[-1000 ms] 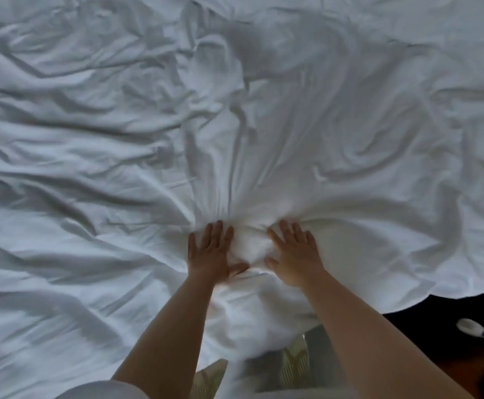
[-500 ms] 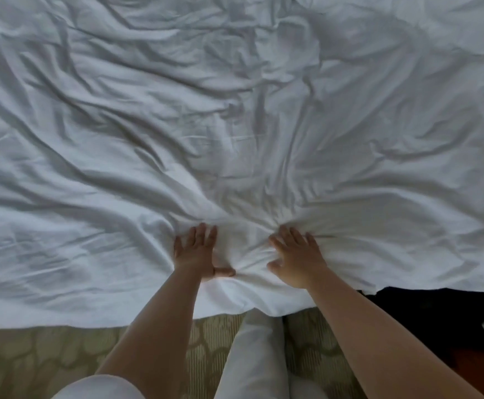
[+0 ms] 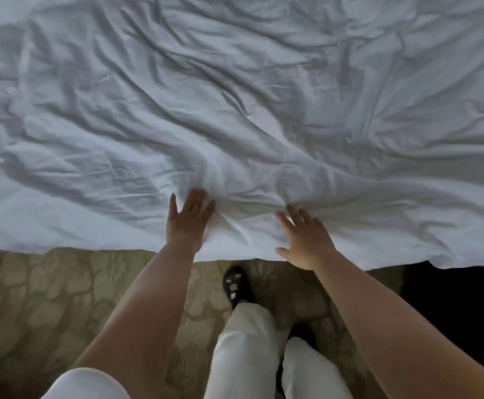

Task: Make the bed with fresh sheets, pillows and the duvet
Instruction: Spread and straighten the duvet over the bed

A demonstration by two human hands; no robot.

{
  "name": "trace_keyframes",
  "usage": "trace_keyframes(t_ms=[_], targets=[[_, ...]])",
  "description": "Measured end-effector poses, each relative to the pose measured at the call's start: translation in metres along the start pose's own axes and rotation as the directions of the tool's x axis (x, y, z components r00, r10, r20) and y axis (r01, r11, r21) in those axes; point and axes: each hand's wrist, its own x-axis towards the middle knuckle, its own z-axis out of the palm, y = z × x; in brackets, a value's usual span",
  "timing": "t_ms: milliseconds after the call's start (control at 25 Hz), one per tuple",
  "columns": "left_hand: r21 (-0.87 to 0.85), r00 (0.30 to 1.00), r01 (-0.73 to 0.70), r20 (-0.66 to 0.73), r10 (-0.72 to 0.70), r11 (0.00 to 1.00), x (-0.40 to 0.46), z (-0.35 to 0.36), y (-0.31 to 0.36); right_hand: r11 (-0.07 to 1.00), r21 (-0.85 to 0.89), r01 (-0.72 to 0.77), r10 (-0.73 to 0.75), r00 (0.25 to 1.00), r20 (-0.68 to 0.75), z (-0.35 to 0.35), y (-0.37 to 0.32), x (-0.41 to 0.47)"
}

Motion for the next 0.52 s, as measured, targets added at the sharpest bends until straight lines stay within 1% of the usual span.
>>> trace_keyframes(t_ms=[80,120,240,360,440,520], targets=[[-0.043,0.996,0.079,-0.039,-0.081,0.996,-0.001,0.02,-0.029,0.999,-0.003,0.036,-0.036,0.999,0.001,0.002,-0.026,0.009],[-0.077,0.994,0.103,-0.026,-0.105,0.992,0.0,0.029,-0.043,0.999,0.008,0.044,-0.044,0.999,0.004,0.001,-0.04,0.014],[-0.164,0.993,0.115,0.041,-0.109,0.98,0.003,0.057,-0.085,0.999,0.034,0.033,-0.032,0.999,-0.026,0.005,-0.091,0.035],[-0.163,0.998,0.056,0.045,-0.049,0.985,0.012,0.083,-0.131,0.997,0.063,-0.046,0.05,0.996,-0.068,0.009,-0.152,0.063],[-0.158,0.999,0.005,0.051,0.003,0.987,0.015,0.099,-0.158,0.995,0.066,-0.081,0.085,0.995,-0.057,0.013,-0.193,0.081],[-0.142,1.0,-0.022,0.006,0.024,0.99,0.024,0.112,-0.185,0.994,0.061,-0.091,0.094,0.994,-0.054,0.015,-0.23,0.101]])
